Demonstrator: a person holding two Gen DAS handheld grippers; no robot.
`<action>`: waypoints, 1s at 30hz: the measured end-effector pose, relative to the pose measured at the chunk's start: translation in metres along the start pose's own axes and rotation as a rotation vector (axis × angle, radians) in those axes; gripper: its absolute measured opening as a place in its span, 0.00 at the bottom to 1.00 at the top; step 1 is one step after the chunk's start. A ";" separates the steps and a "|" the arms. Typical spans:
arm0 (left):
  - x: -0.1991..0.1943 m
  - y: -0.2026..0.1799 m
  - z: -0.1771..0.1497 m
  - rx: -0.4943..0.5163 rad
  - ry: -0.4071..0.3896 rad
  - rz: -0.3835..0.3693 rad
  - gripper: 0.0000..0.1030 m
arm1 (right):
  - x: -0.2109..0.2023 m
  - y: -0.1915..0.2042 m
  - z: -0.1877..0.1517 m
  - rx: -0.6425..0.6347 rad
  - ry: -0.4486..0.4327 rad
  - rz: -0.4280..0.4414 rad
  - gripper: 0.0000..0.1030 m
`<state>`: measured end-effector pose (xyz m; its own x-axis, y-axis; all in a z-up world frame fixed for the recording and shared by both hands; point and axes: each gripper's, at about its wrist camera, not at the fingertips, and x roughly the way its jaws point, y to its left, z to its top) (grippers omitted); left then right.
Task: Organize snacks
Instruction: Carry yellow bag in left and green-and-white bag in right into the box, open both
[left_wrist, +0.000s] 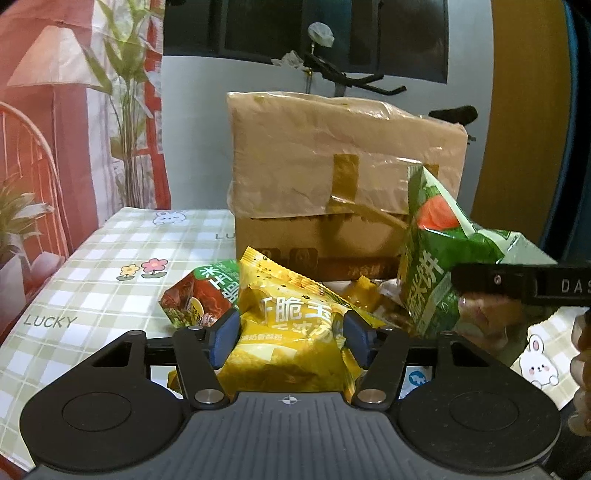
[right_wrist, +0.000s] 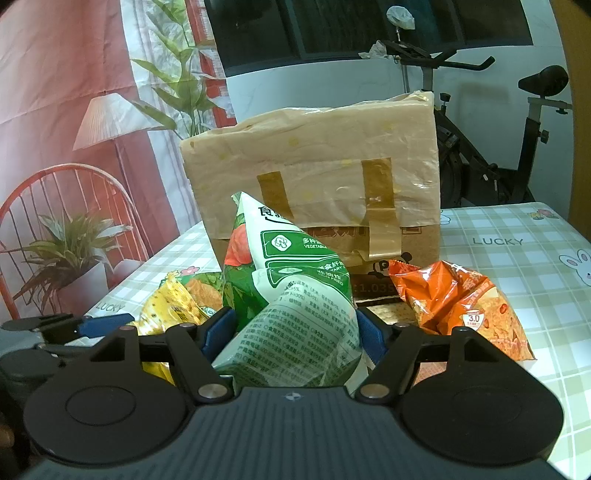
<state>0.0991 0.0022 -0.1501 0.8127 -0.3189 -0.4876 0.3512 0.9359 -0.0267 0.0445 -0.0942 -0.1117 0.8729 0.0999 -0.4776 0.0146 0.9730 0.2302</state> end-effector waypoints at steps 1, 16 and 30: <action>-0.001 0.000 0.001 -0.004 -0.002 0.001 0.62 | 0.000 0.001 0.000 -0.001 -0.001 -0.001 0.70; -0.020 0.011 0.029 -0.050 -0.124 0.035 0.62 | -0.013 -0.002 0.010 0.002 -0.062 0.021 0.70; -0.041 -0.003 0.097 -0.006 -0.296 0.013 0.62 | -0.040 -0.009 0.061 0.041 -0.199 0.067 0.70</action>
<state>0.1100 -0.0024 -0.0455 0.9179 -0.3355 -0.2118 0.3376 0.9409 -0.0271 0.0391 -0.1200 -0.0426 0.9515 0.1168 -0.2845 -0.0300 0.9559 0.2923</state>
